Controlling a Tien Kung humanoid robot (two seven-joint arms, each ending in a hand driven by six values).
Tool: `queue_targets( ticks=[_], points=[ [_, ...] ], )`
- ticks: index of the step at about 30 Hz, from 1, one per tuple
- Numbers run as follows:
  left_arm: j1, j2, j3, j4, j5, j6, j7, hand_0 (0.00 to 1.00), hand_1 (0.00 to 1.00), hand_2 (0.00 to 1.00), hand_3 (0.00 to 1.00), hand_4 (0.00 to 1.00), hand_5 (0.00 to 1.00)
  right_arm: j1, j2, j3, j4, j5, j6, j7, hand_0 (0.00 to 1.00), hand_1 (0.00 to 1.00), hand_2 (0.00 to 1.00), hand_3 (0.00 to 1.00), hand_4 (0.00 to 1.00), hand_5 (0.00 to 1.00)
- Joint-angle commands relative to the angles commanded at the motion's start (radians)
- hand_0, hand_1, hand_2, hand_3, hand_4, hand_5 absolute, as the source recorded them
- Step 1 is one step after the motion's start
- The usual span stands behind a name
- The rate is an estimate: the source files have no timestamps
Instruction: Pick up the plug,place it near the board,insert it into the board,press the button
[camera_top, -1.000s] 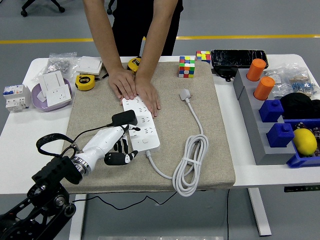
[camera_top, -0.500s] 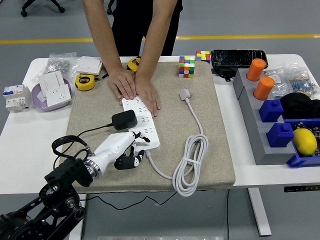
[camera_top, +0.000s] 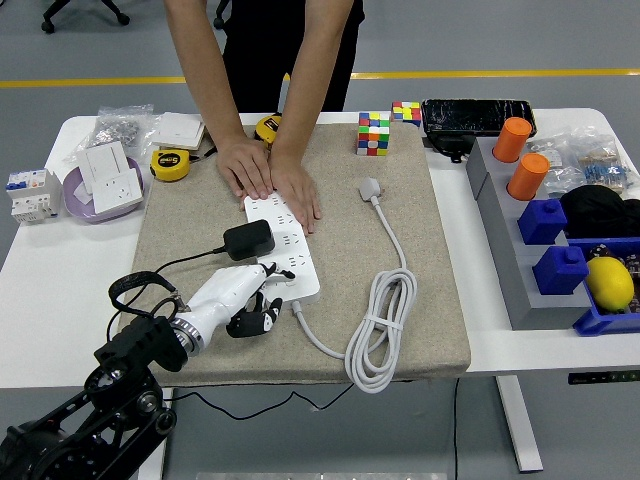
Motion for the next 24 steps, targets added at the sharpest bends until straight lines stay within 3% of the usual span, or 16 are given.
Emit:
queue_targets(
  ticks=[24],
  points=[
    [0.011, 0.014, 0.004, -0.024, -0.001, -0.006, 0.007, 0.206, 0.028, 0.152, 0.710, 0.460, 0.002, -0.005, -0.001, -0.006, 0.000, 0.002, 0.000, 0.000, 0.796, 0.700, 0.709, 0.750, 0.998, 0.981]
  ],
)
